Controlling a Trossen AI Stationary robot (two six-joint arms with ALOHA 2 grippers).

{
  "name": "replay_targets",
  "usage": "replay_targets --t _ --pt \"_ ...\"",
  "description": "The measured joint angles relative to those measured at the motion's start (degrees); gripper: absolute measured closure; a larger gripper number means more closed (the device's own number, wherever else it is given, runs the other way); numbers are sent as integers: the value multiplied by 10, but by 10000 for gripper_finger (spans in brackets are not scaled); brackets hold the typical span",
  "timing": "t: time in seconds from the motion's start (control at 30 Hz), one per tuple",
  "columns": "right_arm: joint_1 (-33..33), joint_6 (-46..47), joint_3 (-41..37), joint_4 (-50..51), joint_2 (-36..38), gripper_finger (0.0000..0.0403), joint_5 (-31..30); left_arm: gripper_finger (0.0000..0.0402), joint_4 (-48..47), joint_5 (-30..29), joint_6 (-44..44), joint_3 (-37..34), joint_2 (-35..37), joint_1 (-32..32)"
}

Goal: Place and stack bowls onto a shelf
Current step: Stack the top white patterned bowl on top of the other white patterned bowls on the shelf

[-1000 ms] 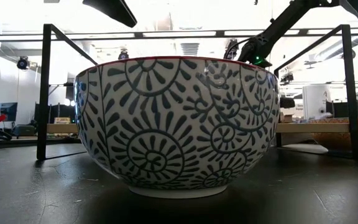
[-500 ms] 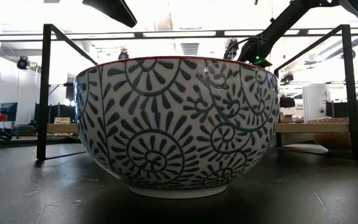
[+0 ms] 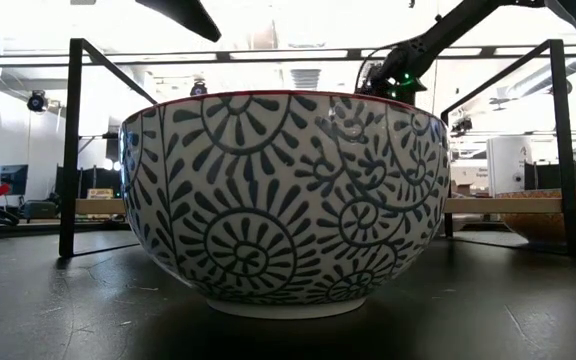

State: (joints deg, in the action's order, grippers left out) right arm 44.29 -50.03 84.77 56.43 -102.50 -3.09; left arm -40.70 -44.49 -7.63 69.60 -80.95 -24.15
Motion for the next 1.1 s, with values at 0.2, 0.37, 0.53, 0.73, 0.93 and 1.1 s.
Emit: replay_targets --t 0.2,0.37,0.53,0.73,0.93,1.1 --pt "0 92 57 3 0 394 0 251 24 0 -6 0 0 3" --pt "0 124 105 8 1 394 2 251 44 -1 -6 0 0 13" --pt "-12 159 156 20 3 394 10 251 66 -1 -9 0 0 29" --pt "-47 158 198 16 13 394 21 251 90 -21 -9 0 0 53" --pt "-97 158 236 -13 21 394 20 251 95 -117 -25 0 0 69" --pt "-140 156 255 -75 26 394 16 251 113 -163 -28 0 0 86"
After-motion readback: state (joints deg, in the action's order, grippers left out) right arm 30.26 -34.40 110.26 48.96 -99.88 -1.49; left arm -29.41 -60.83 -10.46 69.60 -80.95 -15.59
